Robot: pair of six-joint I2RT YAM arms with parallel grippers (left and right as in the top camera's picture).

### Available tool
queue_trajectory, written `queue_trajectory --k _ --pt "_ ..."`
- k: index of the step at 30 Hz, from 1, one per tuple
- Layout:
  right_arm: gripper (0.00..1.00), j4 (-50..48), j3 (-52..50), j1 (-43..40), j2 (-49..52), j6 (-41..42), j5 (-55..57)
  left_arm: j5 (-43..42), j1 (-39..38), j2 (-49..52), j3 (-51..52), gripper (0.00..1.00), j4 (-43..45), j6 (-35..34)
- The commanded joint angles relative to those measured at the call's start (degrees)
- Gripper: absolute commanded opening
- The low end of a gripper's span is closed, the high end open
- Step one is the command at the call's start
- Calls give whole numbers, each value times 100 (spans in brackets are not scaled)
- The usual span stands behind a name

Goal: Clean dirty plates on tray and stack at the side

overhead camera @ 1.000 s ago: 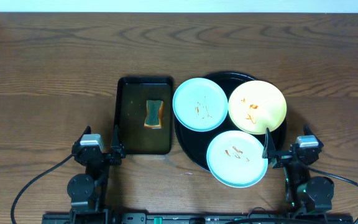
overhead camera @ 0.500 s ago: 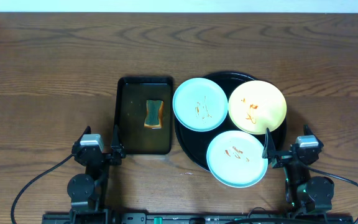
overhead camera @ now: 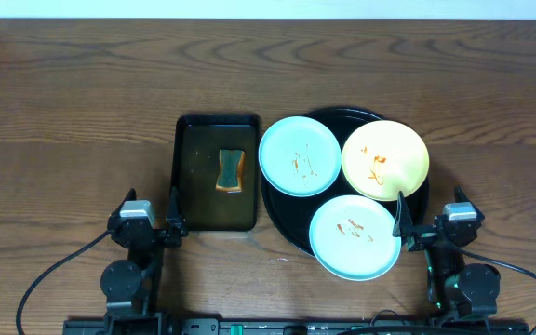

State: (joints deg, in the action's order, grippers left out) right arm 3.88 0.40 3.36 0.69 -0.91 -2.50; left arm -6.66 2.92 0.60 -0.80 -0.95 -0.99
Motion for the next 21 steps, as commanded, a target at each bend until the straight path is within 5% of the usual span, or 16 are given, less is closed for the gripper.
queue_trajectory --k 1,12,21 --pt "99 26 -9 42 -4 -90 57 -59 28 -37 57 78 -249 101" --pt "99 26 -9 42 -4 -90 57 -103 28 -37 57 78 -243 24" --pt "99 26 -9 42 -4 -90 57 24 28 28 -28 78 -249 -1196"
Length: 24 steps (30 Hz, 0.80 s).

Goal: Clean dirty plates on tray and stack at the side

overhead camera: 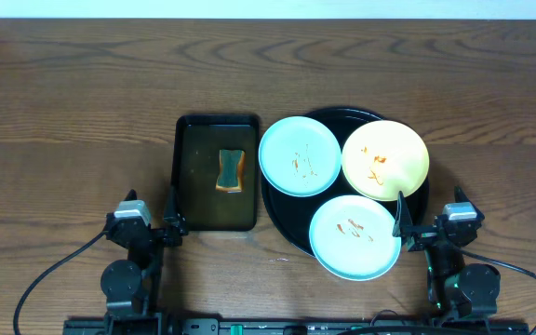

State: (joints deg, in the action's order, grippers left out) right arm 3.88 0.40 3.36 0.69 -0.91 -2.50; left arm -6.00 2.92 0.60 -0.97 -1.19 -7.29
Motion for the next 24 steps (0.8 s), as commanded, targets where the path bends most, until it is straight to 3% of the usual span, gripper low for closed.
queue_trajectory --k 1,7,24 --pt "99 26 -9 42 -4 -90 57 -44 28 74 -50 78 -227 -706" --pt "99 26 -9 42 -4 -90 57 -258 28 664 -531 78 -365 -960" --pt "99 26 -9 42 -4 -90 57 -258 28 3718 -2876 78 -1923 -955"
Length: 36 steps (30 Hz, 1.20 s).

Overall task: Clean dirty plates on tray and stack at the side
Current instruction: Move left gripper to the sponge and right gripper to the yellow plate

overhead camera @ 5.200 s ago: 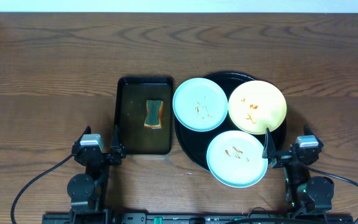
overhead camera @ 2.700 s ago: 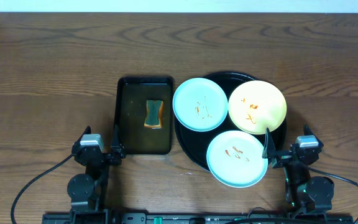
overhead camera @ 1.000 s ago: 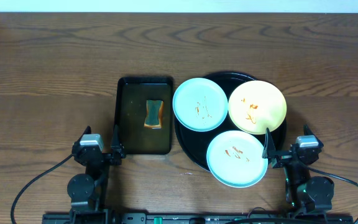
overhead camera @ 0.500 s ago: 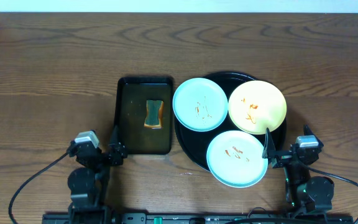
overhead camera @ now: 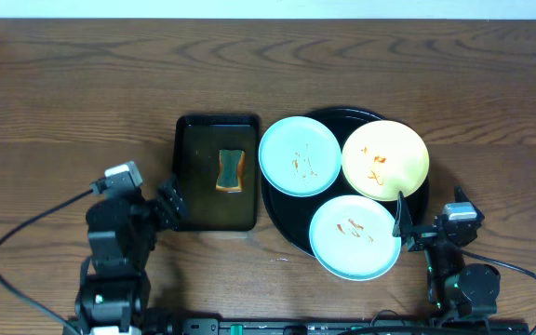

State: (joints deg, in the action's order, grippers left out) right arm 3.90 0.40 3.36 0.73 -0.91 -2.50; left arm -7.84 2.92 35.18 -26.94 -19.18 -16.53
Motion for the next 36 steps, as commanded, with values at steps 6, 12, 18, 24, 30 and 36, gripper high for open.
queue_trajectory --k 6,12,18,24,30,36 --pt "99 24 -9 42 -9 -90 57 -400 28 452 -396 78 -439 -31" --pt "99 24 -9 42 -9 -90 57 -509 28 457 -393 78 -605 -33" --pt "99 24 -9 42 -9 -90 57 -503 24 503 -393 78 -629 -31" --pt "99 24 -9 42 -9 -90 57 -503 24 570 -393 78 -627 -31" --pt "99 24 -9 42 -9 -90 57 -505 24 599 -393 78 -632 -31" --pt "99 22 -9 42 -9 -90 57 -50 26 597 -393 78 -671 -31"
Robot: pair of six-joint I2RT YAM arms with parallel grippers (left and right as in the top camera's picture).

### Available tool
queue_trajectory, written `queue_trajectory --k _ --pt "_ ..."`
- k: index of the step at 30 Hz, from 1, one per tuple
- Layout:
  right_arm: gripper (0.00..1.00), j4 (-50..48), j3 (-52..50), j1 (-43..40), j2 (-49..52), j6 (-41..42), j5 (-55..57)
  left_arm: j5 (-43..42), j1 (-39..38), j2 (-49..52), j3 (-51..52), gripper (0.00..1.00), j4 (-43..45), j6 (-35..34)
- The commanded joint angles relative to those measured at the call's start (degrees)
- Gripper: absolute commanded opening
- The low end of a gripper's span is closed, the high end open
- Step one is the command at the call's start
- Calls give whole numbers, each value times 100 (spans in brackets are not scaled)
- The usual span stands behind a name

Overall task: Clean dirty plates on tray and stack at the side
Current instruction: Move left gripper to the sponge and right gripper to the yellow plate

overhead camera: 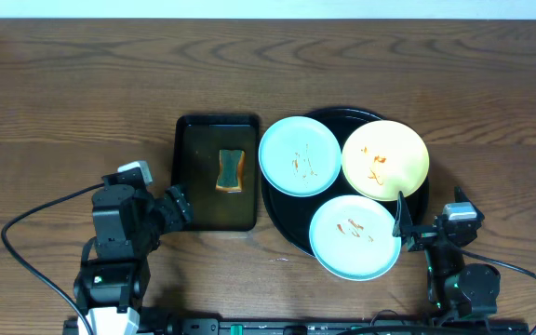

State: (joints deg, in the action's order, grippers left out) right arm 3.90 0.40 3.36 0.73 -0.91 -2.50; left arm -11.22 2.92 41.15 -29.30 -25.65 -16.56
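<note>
A round black tray [283, 226] holds three dirty plates: a light blue plate [300, 155] on its left, a yellow plate [385, 160] on its right and a second light blue plate [355, 236] at the front, all with orange-brown smears. A sponge [231, 170] lies in the rectangular black tray [198, 191]. My left gripper [178, 206] hangs at that tray's front left corner, fingers slightly parted and holding nothing. My right gripper [400, 217] points up beside the front blue plate, shut and empty.
Bare wooden table lies left of the rectangular tray, behind both trays and right of the round one. Cables loop from both arm bases along the front edge.
My left arm has shifted a little to the right and its gripper now reaches the rectangular tray's front left corner. The right arm, plates and sponge have not moved.
Both arms first rested at the front edge with grippers shut. The left arm barely changed at the second moment. It then rose and swung left of its base, and now its gripper stands at the sponge tray's corner. Plates and sponge are unchanged.
</note>
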Motion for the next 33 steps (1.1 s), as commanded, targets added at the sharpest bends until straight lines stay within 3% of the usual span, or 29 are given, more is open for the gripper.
queue_trajectory --k 1,24,29,33 --pt "99 24 -9 42 -9 -90 57 317 26 0 -157 78 -4 -26" --pt "99 22 -9 42 -7 -76 87 374 28 127 -157 77 111 33" --pt "99 24 -9 42 -7 699 74 376 28 293 -160 76 212 37" --pt "99 144 68 42 -7 769 74 369 20 433 -229 76 170 31"
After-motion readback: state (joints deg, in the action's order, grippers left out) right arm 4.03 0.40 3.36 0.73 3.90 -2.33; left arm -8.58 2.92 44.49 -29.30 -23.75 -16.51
